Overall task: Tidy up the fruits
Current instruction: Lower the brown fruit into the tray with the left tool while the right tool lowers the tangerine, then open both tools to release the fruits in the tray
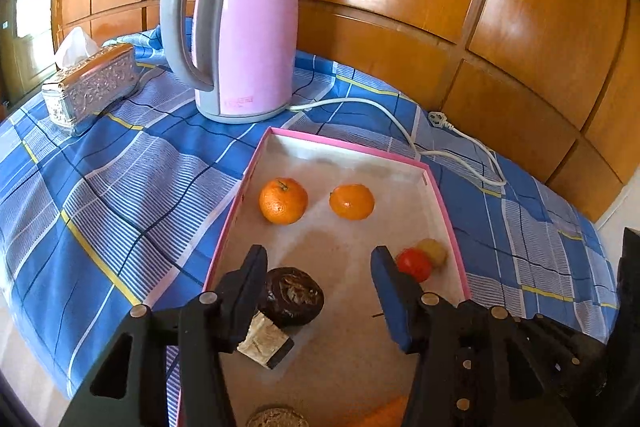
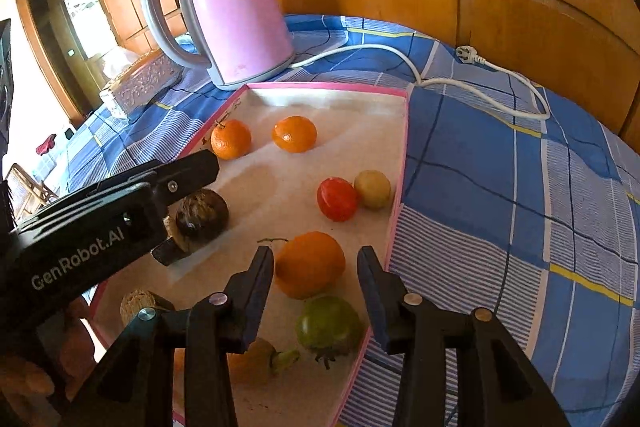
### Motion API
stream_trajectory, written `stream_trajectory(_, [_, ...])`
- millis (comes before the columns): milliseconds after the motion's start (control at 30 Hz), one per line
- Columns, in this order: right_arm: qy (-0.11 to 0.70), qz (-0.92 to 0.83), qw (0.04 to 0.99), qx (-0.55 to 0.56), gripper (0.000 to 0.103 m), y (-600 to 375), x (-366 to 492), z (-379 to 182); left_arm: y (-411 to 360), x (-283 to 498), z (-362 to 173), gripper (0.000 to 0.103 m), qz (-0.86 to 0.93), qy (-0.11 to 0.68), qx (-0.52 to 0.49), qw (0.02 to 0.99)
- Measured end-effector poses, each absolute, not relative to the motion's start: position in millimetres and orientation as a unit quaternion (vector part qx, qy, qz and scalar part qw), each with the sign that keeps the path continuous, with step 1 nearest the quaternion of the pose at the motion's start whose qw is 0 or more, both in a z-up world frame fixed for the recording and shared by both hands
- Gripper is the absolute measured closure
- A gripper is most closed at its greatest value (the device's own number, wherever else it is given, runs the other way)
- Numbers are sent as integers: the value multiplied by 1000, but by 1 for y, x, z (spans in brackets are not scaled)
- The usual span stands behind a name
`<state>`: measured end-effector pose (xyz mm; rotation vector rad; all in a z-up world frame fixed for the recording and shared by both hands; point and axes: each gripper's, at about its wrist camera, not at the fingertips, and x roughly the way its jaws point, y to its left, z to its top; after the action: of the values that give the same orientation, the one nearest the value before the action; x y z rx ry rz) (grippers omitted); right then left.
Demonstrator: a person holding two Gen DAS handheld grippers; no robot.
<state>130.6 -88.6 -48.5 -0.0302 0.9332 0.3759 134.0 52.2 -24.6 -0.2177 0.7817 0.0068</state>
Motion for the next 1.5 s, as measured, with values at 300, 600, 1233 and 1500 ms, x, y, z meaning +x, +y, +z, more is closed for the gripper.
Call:
stream_trajectory(300, [445,187,876,-20,59,-89,121,-47,73,120,-24,49,17,382,-128,915])
stream_trajectory(600, [432,183,882,-45,66,-74,134,-52,88,100,-20,48,43,373,-121,919])
stream_trajectory(1233, [415,163,895,-7,42,-85,104,-33,66,60,-16,43,47,360,-94,927])
stream_trajectory(1500, [394,114,911,-29,24,-96,78,-23,61,38,-10,25,57,335,-90,936])
